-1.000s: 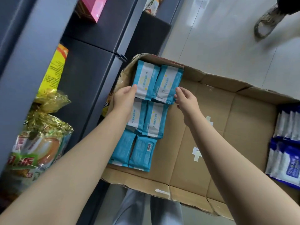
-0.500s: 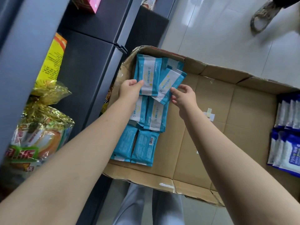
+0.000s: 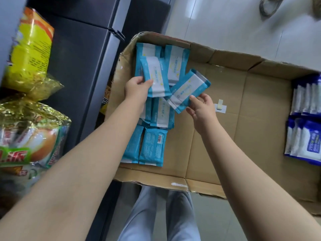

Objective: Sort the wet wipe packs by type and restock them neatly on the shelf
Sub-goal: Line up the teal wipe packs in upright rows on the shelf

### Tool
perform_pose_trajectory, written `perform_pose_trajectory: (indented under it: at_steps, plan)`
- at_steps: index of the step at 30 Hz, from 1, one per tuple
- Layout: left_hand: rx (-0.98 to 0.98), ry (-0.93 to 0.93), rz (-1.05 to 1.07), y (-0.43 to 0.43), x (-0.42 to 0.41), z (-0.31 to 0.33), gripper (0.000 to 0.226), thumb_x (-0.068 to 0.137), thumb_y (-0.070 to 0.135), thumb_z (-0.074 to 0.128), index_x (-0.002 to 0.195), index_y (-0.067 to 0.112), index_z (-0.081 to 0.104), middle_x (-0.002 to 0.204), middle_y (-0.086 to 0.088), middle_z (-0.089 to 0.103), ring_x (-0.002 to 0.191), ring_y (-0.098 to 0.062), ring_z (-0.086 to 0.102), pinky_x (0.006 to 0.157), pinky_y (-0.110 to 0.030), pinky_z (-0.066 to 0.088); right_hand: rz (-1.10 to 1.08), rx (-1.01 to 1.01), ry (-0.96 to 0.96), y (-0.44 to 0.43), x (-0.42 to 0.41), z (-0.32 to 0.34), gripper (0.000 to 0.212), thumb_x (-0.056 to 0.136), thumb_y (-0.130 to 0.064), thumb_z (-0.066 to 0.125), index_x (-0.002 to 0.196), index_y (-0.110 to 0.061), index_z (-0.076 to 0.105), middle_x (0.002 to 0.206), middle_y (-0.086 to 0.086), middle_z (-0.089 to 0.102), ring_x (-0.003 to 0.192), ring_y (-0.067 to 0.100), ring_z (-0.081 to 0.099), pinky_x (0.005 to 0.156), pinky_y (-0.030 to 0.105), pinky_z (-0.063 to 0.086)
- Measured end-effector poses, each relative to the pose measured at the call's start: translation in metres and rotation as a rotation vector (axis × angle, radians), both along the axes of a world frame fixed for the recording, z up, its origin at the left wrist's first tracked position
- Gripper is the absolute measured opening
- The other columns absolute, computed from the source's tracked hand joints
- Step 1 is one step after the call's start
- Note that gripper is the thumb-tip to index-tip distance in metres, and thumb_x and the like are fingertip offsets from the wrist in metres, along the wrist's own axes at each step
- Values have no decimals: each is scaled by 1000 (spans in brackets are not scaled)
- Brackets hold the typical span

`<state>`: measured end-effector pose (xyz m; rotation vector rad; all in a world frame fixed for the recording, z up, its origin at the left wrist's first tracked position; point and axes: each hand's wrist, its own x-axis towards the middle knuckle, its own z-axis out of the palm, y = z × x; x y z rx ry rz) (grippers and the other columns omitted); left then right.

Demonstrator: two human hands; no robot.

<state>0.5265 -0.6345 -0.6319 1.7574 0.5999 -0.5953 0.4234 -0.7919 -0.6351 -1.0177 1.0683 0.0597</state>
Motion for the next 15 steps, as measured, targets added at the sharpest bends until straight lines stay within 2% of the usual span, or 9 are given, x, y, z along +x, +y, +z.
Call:
perform_pose_trajectory:
  at_steps: [2,6,9,11,15]
  plan:
    - [-108,57,38,7,-27,21,14,95,15,63,109,13,67,98,2,72,82,-9,68,65,-19,56,-77,117,-73,-3,-26,18,34,101,-5,51,132,-14,42,118,10,67,101,21,70,89,34,57]
    - [-286,154,101,21,-88,82,11,97,13,59,105,15,67,94,3,75,83,-11,71,67,-25,56,-145,285,-173,-4,-82,69,41,102,-8,47,142,-17,42,111,4,71,88,15,70,86,32,56]
    - [-361,203,123,26,-135,137,11,98,12,58,107,16,63,109,-4,72,94,-16,69,88,-37,54,-171,324,-198,-4,-117,118,38,104,-10,43,141,-16,45,121,8,65,99,21,67,87,37,57]
    - [-383,218,139,29,-164,176,13,98,11,57,110,14,61,118,-10,69,98,-19,68,92,-41,53,-175,354,-212,-8,-136,155,32,104,-12,42,135,-16,49,121,8,65,99,20,68,85,36,60]
    - [-465,166,196,31,-215,251,26,97,5,54,122,12,56,124,-14,66,93,-15,71,71,-28,59,-63,379,-248,-13,-166,228,27,102,-18,46,129,-15,48,126,11,63,108,24,64,84,37,60]
